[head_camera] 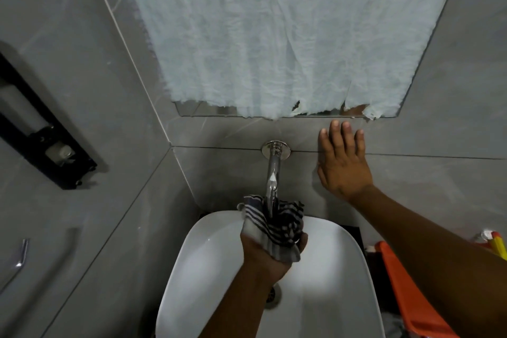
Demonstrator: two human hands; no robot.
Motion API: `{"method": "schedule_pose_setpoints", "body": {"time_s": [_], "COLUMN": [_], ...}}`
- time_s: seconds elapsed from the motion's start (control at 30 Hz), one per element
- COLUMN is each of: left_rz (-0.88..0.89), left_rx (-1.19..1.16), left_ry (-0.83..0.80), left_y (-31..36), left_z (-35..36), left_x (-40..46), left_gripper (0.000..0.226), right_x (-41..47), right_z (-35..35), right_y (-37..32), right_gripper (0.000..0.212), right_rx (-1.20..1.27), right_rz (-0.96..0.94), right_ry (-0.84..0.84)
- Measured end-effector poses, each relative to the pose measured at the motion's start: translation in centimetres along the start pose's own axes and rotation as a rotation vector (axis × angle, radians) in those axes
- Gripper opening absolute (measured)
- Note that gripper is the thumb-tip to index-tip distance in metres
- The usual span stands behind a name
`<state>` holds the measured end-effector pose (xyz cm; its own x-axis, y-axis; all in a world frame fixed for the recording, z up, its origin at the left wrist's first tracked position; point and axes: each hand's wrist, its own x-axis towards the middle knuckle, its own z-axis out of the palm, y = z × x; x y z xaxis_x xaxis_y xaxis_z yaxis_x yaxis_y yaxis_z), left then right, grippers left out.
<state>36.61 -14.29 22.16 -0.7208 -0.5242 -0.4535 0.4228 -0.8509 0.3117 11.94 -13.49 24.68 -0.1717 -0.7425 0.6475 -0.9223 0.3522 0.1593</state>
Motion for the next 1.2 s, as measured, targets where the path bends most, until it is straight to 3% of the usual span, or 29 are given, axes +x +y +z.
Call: {"method": "schedule_pose_setpoints", "body": {"time_s": [0.13,0.2,0.3,0.33,0.4,0.53,0.67,0.8,0.9,1.0,1.1,1.2], "left_rz": [-0.013,-0.019,-0.028,-0.038,-0.041,0.066,0.045,0.082,0.011,0.042,0.083,-0.014], "left_rx": [-0.012,0.022,0.077,0.109,0.193,0.361,0.646,0.835,1.087,1.501,1.875,2.180], "left_ry": [0.013,0.071,-0.020,-0.055,-0.050,-0.007,0.058,0.190,0.166,0.035,-0.160,-0.228], "left_y": [0.2,1.0,2.0,2.2,2.8,4.8,2.7,-3.1,-8.9,-15.5,-22.3,-27.5], "left_z": [-0.4,-0.2,0.2,0.2,-0.2,-2.3,-3.6,-2.9,0.4,4.1,6.5,7.0], "left_x": [0.3,0.5,0.0,-0.3,-0.8,-1.2,-1.2,1.0,4.5,9.2,14.4,19.6], "left_gripper": [0.078,0.082,0.091,0.093,0.090,0.052,0.039,0.027,0.030,0.036,0.044,0.059], "right_x": [-0.6,-2.1,-5.4,-6.5,-7.9,-8.7,-10.7,-15.8,-20.5,-25.2,-28.8,-31.2], "right_z": [-2.8,-4.5,-6.4,-6.5,-6.1,-6.0,-6.6,-7.6,-8.6,-8.5,-6.5,-2.5], "right_y": [-2.4,-5.3,-9.9,-10.8,-11.1,-9.7,-7.6,-4.4,-0.3,4.2,7.9,10.5], "right_gripper": [0.078,0.061,0.038,0.032,0.036,0.040,0.046,0.044,0.033,0.030,0.032,0.034], "right_rx": [0.139,0.461,1.165,1.330,1.485,1.564,1.587,1.644,1.656,1.605,1.470,1.326], "right_rz": [0.164,0.388,0.755,0.873,1.004,1.063,1.078,1.314,1.564,1.811,1.963,2.055], "right_ry": [-0.144,-0.258,-0.662,-0.788,-0.860,-0.785,-0.765,-0.652,-0.442,-0.258,-0.194,-0.222]}}
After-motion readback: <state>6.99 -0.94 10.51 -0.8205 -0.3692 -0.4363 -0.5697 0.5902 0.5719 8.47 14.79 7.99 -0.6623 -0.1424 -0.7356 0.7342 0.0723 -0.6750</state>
